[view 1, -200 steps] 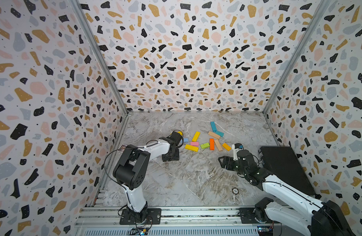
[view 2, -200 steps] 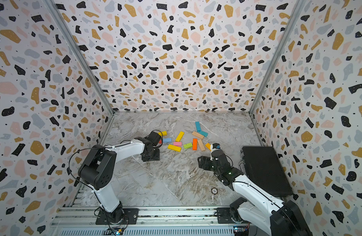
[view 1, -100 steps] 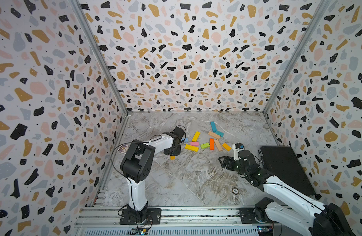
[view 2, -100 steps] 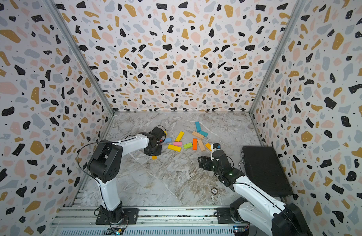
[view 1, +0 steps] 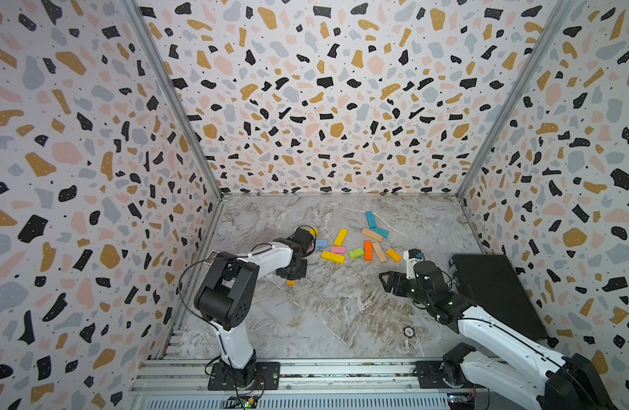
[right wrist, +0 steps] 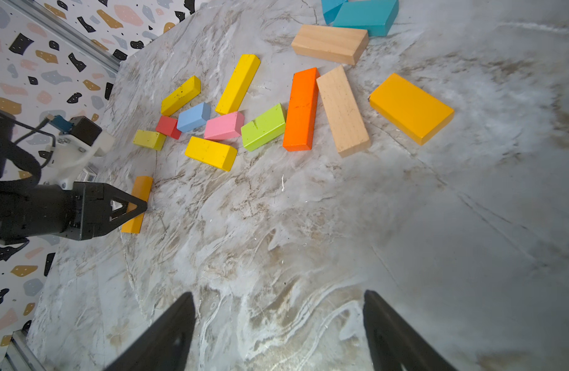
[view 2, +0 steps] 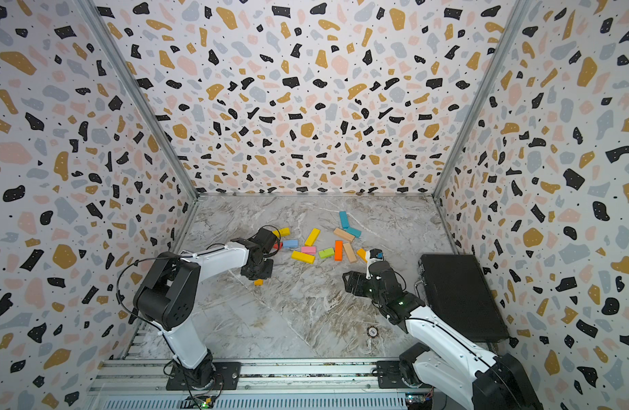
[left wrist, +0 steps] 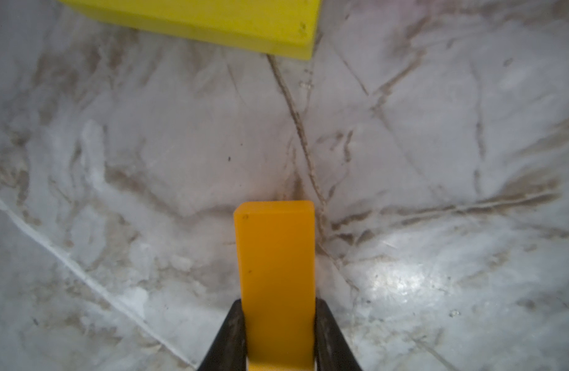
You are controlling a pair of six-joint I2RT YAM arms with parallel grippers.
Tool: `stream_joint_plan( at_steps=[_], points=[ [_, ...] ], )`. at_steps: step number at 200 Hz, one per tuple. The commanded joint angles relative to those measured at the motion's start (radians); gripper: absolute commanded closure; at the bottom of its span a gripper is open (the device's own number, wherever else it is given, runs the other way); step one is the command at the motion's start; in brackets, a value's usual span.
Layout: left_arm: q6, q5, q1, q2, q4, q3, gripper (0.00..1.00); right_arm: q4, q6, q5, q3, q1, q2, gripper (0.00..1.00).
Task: Assemble the letter h with building blocks
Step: Adjust the building block at the center of the board.
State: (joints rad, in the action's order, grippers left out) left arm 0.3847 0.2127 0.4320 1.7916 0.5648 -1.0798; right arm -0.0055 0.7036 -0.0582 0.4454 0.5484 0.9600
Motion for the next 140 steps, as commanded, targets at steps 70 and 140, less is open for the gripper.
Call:
stream_joint_plan(
  at_steps=[70,140],
  points=[
    [0.01,0.049,-0.008,0.02,-0.011,0.012,0.34,0.017,0.008,0.0,-0.008,0.005,-0.019,0.16],
    [0.031,0.019,-0.007,0.015,0.018,-0.053,0.25,0.013,0.01,0.008,-0.009,0.005,-0.02,0.16]
  ],
)
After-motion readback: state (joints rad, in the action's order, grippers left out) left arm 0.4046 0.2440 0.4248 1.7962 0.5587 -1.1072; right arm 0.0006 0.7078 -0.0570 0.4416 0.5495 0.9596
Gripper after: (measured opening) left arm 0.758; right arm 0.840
